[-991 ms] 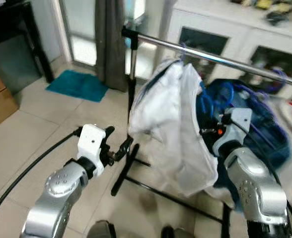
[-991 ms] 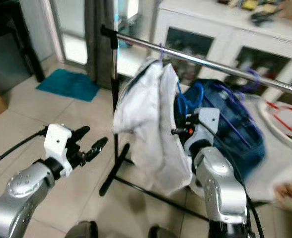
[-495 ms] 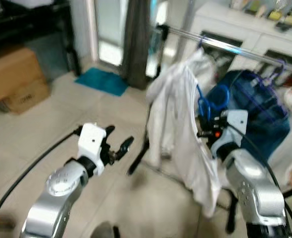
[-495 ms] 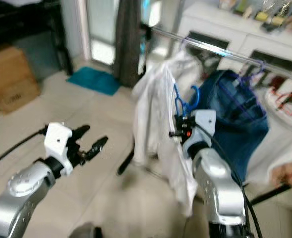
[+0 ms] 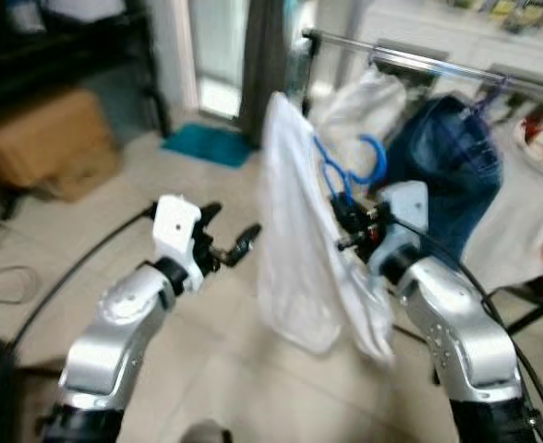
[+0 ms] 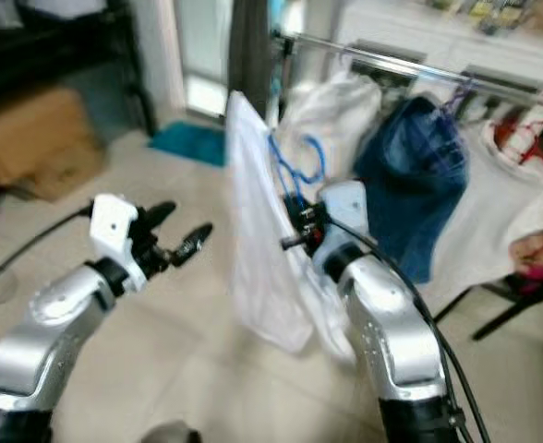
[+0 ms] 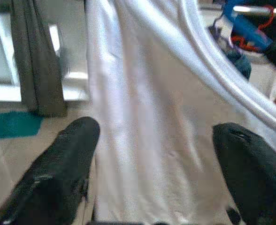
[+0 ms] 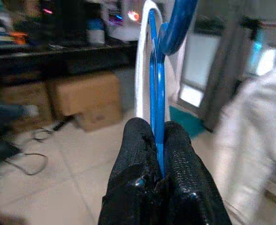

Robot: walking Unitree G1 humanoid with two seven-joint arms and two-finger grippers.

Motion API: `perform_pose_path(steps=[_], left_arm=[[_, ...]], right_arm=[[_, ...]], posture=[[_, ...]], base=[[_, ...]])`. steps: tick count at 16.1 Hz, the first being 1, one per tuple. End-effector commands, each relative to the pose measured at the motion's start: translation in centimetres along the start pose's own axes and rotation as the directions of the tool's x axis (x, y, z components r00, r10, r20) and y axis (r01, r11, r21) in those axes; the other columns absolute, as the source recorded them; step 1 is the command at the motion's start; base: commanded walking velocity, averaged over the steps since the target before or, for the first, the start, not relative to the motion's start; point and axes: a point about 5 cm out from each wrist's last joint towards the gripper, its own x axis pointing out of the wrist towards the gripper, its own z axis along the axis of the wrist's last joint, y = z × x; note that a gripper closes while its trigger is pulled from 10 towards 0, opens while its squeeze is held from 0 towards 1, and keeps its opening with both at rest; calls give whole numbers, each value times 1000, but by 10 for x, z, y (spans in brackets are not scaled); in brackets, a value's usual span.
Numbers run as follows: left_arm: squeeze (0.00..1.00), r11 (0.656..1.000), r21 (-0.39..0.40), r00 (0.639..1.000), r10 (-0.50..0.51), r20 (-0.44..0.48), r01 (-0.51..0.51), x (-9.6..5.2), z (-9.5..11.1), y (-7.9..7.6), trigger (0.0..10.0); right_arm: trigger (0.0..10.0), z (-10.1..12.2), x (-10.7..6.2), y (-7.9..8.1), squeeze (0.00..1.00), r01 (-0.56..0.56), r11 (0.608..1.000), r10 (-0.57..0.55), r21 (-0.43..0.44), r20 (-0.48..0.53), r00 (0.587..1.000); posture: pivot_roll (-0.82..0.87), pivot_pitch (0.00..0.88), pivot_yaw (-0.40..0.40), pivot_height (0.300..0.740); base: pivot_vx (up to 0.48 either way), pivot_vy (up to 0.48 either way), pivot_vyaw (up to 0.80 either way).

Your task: Hang hanger

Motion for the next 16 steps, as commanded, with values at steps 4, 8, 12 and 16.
perform_pose_path(steps=[4,8,12,16], left_arm=[[1000,997,65,997,-41,72,37,27,24,2,10000],[0,990,100,983,-109,148,95,44,41,-7,10000],[0,982,109,971,-171,166,154,52,42,-18,10000],[0,995,91,983,-66,172,51,60,43,-4,4667]], right_arm=[[0,16,5,21,0,-145,988,148,-47,71,986],[0,17,7,24,0,-177,983,180,-46,78,981],[0,18,7,25,0,-187,981,191,-57,81,978],[0,23,5,29,0,-215,971,226,-100,115,967]], posture=[[-21,0,-57,740],[-31,0,-61,740],[-49,0,-47,740],[-46,0,-47,740]], base=[[0,0,0],[0,0,0],[0,0,0],[0,0,0]])
